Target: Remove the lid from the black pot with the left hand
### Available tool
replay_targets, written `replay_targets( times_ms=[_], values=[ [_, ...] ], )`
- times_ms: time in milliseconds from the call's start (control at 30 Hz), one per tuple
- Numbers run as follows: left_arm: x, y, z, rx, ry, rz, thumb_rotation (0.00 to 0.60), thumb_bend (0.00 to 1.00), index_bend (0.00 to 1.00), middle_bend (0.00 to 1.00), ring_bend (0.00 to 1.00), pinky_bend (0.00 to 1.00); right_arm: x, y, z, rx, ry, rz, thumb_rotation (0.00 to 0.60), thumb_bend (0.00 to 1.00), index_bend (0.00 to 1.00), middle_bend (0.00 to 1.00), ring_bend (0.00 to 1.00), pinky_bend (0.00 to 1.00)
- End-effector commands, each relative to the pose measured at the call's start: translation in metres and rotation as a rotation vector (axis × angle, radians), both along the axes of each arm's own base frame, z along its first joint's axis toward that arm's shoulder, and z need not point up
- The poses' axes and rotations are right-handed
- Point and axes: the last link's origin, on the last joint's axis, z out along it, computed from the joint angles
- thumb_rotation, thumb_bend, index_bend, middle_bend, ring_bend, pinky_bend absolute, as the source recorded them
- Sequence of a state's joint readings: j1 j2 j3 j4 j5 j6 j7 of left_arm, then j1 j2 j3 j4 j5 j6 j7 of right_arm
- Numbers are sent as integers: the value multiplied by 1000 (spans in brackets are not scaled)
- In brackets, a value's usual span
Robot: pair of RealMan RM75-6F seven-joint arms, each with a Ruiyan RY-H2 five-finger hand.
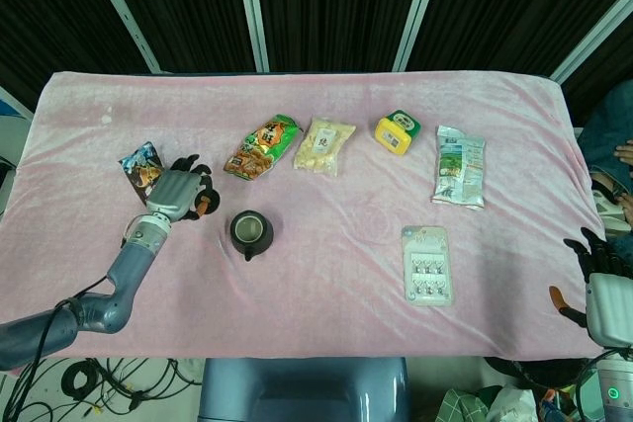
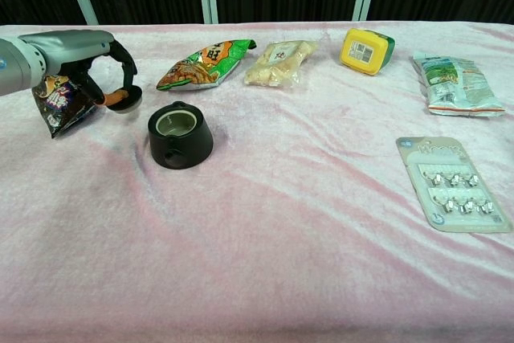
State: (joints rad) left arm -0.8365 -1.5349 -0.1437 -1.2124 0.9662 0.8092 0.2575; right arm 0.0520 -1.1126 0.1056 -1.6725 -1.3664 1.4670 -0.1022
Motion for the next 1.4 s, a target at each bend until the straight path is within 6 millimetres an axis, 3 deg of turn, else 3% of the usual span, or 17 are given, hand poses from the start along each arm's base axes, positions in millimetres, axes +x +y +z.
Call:
replay_targets(
  times_ms=[33, 200, 467, 700, 867, 967, 1100, 1400],
  values=[
    [0, 1, -5, -10, 6, 5, 600, 435, 538, 211, 7, 76, 0, 0, 0, 3, 0, -1, 600, 204, 222, 78, 125, 222],
    [-1, 4, -14, -12, 7, 21, 600, 389, 454, 190, 5, 65, 0, 1, 0, 3, -4, -2, 600, 204, 222, 78, 125, 223],
    [-3, 7, -17, -5, 49, 29, 600, 308, 105, 140, 0, 45, -1, 1, 0, 7, -12, -8, 600, 204, 222, 78, 126, 223],
    [17, 3, -2, 21, -13, 6, 600, 303, 80, 131, 0, 44, 0, 1, -1, 5, -16, -5, 600, 204, 222, 78, 125, 223],
    [35, -7, 26, 63, -74, -58, 600, 303, 131, 131, 0, 46, 0, 1, 0, 1, -18, -7, 600, 204, 222, 78, 126, 223],
    [43, -24, 63, 122, -83, -113, 600, 303, 157, 130, 0, 45, 1, 1, 1, 1, -10, 1, 600, 204, 222, 78, 126, 222],
    [37, -60, 102, 165, -55, -137, 600, 303, 159, 121, 0, 28, 2, 1, 0, 2, -2, 16, 600, 203, 222, 78, 125, 222],
    [-16, -145, 144, 151, -30, -13, 600, 293, 165, 99, 0, 0, 3, 1, -1, 6, -1, 23, 600, 204, 221, 78, 125, 223]
  ],
)
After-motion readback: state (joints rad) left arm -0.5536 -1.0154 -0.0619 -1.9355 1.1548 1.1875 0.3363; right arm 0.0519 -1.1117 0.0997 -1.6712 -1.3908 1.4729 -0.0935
